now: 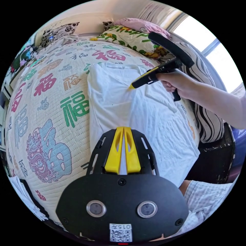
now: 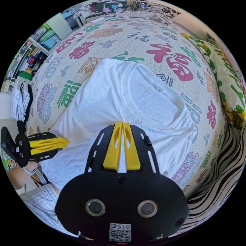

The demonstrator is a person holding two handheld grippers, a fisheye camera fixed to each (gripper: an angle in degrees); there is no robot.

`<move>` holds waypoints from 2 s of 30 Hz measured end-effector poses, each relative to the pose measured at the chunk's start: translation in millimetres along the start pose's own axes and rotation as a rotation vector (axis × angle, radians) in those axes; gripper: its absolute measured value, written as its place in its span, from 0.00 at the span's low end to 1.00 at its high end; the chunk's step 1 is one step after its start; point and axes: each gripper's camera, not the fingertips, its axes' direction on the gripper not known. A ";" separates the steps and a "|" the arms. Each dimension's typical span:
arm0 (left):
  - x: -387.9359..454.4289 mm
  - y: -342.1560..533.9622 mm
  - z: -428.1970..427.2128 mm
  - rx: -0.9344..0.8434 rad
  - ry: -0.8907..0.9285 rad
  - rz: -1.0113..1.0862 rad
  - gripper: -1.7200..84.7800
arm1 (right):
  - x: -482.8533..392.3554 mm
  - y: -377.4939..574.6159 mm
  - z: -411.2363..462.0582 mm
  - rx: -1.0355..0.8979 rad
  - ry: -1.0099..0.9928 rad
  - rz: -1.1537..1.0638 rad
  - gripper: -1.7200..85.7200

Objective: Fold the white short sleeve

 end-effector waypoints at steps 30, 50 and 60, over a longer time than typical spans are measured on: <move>-61.2 -122.6 -18.5 0.119 0.143 0.008 0.13 | 137.6 87.7 -39.3 0.187 -0.103 0.163 0.10; -39.6 -214.3 51.0 -0.121 0.040 0.182 0.03 | 218.2 170.3 0.2 0.006 -0.123 0.082 0.02; 64.4 -6.6 -46.9 -0.011 0.132 0.382 0.02 | 165.1 362.1 -55.2 0.145 -0.257 -0.078 0.02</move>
